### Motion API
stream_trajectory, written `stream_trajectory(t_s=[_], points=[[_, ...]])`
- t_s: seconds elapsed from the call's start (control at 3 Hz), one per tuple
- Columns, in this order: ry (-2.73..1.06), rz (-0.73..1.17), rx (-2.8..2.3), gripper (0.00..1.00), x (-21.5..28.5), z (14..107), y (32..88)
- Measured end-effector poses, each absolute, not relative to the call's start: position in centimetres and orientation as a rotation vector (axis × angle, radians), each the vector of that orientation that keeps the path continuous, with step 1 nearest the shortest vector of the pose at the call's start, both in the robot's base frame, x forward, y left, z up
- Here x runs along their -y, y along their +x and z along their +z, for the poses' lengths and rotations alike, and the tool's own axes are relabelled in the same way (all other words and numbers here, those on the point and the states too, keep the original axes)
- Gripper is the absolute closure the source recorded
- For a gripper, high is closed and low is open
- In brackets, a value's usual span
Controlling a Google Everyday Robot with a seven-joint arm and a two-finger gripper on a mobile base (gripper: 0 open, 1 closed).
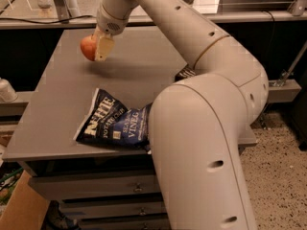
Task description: Move apple near rxbar chocolate
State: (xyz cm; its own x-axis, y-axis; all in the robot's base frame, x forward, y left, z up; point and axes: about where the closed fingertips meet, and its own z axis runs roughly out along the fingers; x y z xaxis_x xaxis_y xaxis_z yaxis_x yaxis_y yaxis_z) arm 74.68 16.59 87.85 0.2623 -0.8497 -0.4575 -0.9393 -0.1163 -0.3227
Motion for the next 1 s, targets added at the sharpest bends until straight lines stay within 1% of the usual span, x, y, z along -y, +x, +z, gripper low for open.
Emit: stream_trajectory(t_s=[0.67, 1.0], points=[[-1.871, 0.138, -1.731, 1.0, -8.3, 90.1, 74.0], [-1.823, 0.128, -1.802, 1.0, -4.5, 89.7, 72.1]])
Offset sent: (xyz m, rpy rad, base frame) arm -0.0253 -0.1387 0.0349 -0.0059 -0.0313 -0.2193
